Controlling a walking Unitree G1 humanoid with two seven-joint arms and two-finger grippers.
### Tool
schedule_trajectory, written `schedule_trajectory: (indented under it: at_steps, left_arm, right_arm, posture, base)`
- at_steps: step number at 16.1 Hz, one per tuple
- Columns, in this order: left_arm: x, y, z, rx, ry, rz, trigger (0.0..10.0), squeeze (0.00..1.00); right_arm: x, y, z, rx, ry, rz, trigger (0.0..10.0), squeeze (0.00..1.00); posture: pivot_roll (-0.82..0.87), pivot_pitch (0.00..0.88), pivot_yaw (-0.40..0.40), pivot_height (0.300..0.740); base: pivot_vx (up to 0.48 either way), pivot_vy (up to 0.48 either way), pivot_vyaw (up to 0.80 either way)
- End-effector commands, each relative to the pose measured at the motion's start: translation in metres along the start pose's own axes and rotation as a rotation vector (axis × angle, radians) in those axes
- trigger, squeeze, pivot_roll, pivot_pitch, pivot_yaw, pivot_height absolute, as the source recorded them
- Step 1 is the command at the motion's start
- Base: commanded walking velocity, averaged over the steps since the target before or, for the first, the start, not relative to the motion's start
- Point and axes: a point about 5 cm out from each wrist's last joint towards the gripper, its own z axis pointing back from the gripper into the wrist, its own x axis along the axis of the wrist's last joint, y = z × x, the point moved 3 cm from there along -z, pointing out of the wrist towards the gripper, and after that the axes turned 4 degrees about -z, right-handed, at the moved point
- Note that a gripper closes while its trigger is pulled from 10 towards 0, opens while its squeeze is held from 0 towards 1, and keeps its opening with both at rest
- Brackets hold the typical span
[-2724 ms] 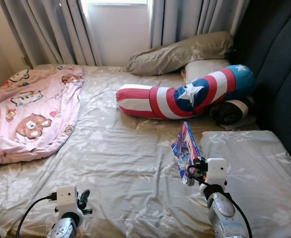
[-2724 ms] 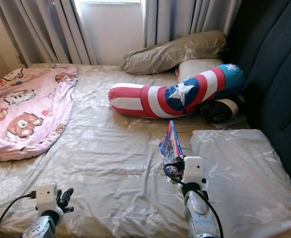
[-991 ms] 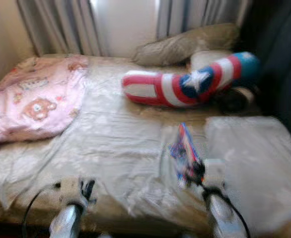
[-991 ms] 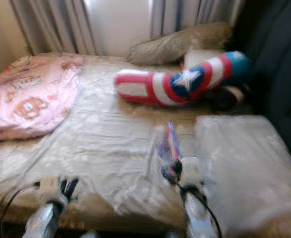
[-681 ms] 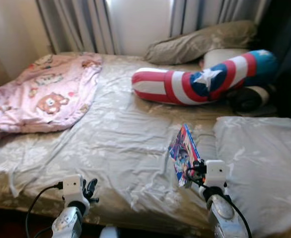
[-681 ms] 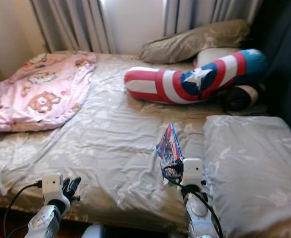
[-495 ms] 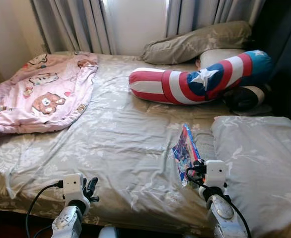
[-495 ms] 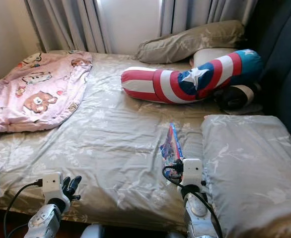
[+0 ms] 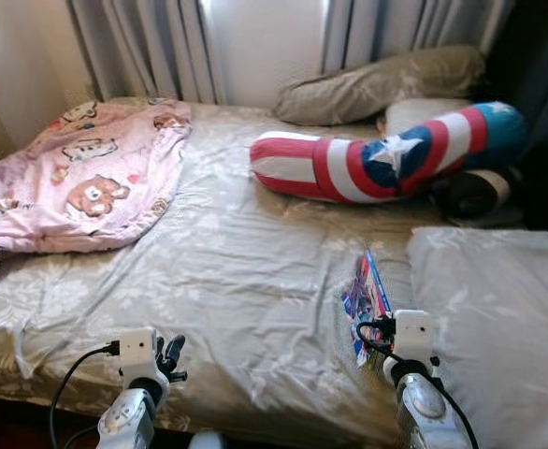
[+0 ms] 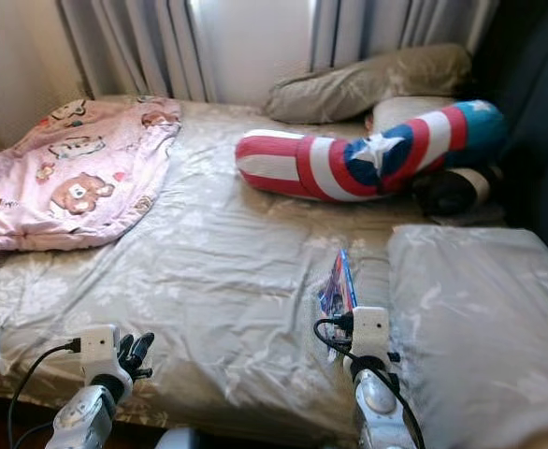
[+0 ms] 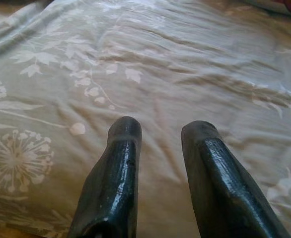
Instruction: Clean up the room
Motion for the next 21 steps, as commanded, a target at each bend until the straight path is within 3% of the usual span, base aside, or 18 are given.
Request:
schedule_trajectory:
  at_steps: [1, 7, 14, 18, 21]
  left_arm:
    - [0.001, 0.004, -0.001, 0.009, 0.005, 0.001, 10.0, 0.00]
    - [0.003, 0.008, 0.000, 0.021, -0.005, -0.012, 10.0, 0.00]
    - [0.008, 0.022, 0.002, 0.054, -0.019, -0.038, 10.0, 0.00]
    - [0.006, 0.031, 0.009, 0.056, -0.023, -0.066, 10.0, 0.00]
    - [0.012, 0.037, 0.009, 0.038, -0.020, -0.103, 10.0, 0.00]
  right_arm:
    - [0.011, 0.001, -0.004, 0.004, -0.044, 0.002, 10.0, 0.00]
    - [0.016, 0.000, -0.007, -0.003, -0.062, 0.008, 10.0, 0.00]
    - [0.008, 0.001, -0.013, 0.017, -0.011, 0.052, 10.0, 0.00]
    - [0.018, -0.004, -0.024, 0.006, 0.000, 0.019, 10.0, 0.00]
    - [0.041, 0.011, -0.037, 0.060, -0.038, -0.002, 10.0, 0.00]
  posture:
    - [0.01, 0.000, -0.014, 0.650]
    - [0.02, 0.000, -0.011, 0.650]
    - [0.04, 0.000, 0.000, 0.650]
    - [0.07, 0.018, 0.035, 0.650]
    - [0.08, 0.035, 0.071, 0.650]
  base:
    - [0.289, 0.000, 0.00]
    - [0.281, 0.000, 0.00]
    - [0.000, 0.000, 0.00]
    - [0.000, 0.000, 0.00]
    - [0.000, 0.000, 0.00]
